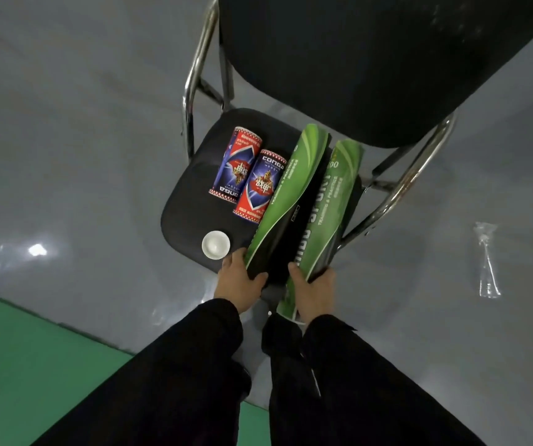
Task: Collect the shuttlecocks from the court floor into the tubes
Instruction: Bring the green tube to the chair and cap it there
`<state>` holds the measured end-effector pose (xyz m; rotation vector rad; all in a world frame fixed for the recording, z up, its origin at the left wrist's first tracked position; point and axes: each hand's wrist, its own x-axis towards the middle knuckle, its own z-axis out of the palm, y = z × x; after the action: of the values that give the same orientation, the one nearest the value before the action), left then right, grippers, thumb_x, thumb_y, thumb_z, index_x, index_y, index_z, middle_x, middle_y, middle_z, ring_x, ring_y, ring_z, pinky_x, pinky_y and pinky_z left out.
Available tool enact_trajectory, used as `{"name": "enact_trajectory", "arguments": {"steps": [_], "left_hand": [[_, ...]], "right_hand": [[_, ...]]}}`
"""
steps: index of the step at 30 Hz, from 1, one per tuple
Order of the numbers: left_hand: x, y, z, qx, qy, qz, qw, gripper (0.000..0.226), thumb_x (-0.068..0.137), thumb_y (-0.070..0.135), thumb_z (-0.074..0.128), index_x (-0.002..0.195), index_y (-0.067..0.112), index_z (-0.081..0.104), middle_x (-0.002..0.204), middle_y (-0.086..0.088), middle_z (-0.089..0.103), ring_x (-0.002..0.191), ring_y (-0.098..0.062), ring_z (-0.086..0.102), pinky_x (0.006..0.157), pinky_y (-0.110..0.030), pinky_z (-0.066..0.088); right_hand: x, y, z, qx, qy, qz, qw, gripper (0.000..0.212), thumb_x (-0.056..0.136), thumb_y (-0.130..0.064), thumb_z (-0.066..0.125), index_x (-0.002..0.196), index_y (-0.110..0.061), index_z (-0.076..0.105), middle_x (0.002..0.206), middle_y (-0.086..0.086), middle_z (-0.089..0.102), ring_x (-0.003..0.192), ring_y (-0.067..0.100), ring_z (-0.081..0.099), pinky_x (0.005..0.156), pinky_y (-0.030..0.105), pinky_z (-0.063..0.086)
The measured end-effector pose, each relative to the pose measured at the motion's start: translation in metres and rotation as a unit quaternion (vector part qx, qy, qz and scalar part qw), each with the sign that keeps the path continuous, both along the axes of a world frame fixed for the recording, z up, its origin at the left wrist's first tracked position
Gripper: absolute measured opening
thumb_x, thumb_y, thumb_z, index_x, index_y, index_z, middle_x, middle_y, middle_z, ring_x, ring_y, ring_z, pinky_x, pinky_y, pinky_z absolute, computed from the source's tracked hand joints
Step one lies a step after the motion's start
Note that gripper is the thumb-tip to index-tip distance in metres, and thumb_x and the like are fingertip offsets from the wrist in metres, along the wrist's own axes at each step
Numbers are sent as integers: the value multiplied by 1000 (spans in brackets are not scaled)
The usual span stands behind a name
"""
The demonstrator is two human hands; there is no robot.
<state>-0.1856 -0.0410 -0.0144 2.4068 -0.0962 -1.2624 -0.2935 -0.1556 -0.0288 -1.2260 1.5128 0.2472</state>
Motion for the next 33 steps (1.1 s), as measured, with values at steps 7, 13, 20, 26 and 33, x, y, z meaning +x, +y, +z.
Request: {"name": "enact_trajectory", "arguments": {"steps": [7, 13, 20, 26, 33], "left_hand": [[-10, 4, -12, 27, 34, -33, 999, 77, 89, 22, 75, 152, 14, 31, 140, -17, 49, 123, -36, 56, 104, -41, 45], [-14, 5, 12, -2, 40, -19, 999, 74, 90, 32, 72, 151, 16, 33, 140, -14, 51, 121, -33, 57, 105, -44, 48], [-24, 22, 59, -54, -4, 12, 998, 58, 93, 34, 66, 143, 14, 45, 130, -13, 58, 119, -32, 56, 103, -44, 47], [-47, 64, 120, -154, 15, 92, 984, 52, 89, 39, 66, 137, 27, 48, 120, 1, 62, 110, -21, 62, 98, -45, 53], [-71, 154, 215, -233, 30, 241, 942, 48, 97, 27, 67, 136, 9, 46, 107, -11, 71, 87, -18, 75, 84, -36, 61]], "right_hand": [[0, -3, -7, -5, 12, 35, 999, 80, 76, -60, 76, 136, -20, 40, 130, 4, 57, 113, 26, 61, 103, 47, 51], [9, 2, 17, -57, 19, -12, 998, 52, 89, -42, 65, 134, -26, 43, 130, 2, 52, 109, 25, 60, 103, 48, 51], [18, 20, 53, -114, -65, -13, 991, 48, 93, -23, 63, 137, -24, 45, 134, 1, 57, 114, 18, 61, 97, 38, 53], [25, 43, 109, 15, -169, -22, 985, 42, 104, -31, 52, 144, -24, 43, 135, 0, 57, 121, 17, 57, 107, 37, 47], [28, 131, 201, 152, -229, 175, 945, 60, 90, -32, 74, 142, -21, 46, 127, 0, 67, 114, 14, 66, 96, 34, 56]]}}
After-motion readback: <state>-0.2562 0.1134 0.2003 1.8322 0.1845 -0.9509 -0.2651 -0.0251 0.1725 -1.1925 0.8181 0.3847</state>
